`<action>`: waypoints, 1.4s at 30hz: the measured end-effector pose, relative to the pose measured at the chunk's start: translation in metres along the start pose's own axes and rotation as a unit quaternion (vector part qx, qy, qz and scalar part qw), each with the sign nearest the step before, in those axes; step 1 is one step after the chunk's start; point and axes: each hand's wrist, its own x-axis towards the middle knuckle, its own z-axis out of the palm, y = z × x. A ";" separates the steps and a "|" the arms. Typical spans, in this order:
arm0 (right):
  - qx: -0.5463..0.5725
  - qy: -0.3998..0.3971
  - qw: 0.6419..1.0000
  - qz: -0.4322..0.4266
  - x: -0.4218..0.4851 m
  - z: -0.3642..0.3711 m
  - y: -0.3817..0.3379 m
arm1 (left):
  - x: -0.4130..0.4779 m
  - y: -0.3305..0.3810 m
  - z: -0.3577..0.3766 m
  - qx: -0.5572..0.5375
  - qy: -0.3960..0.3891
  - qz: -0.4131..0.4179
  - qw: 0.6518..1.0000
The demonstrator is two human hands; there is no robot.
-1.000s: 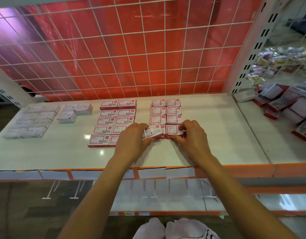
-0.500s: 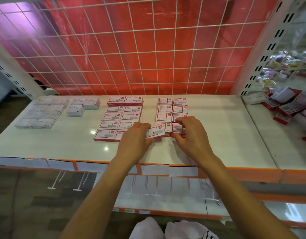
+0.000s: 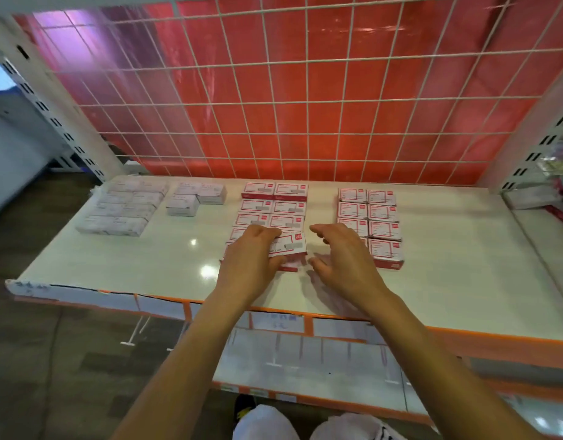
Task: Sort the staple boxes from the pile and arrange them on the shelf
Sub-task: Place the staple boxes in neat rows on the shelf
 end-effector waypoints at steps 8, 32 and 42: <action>-0.045 -0.002 0.998 0.037 0.029 0.028 -0.035 | 0.030 -0.051 -0.018 0.004 -0.025 -0.025 0.999; -0.089 0.012 0.986 0.137 0.066 0.053 -0.057 | 0.098 -0.079 -0.010 -0.083 -0.018 -0.015 0.996; -0.074 -0.009 0.987 0.146 0.072 0.053 -0.056 | 0.104 -0.082 -0.007 -0.088 -0.005 -0.020 0.996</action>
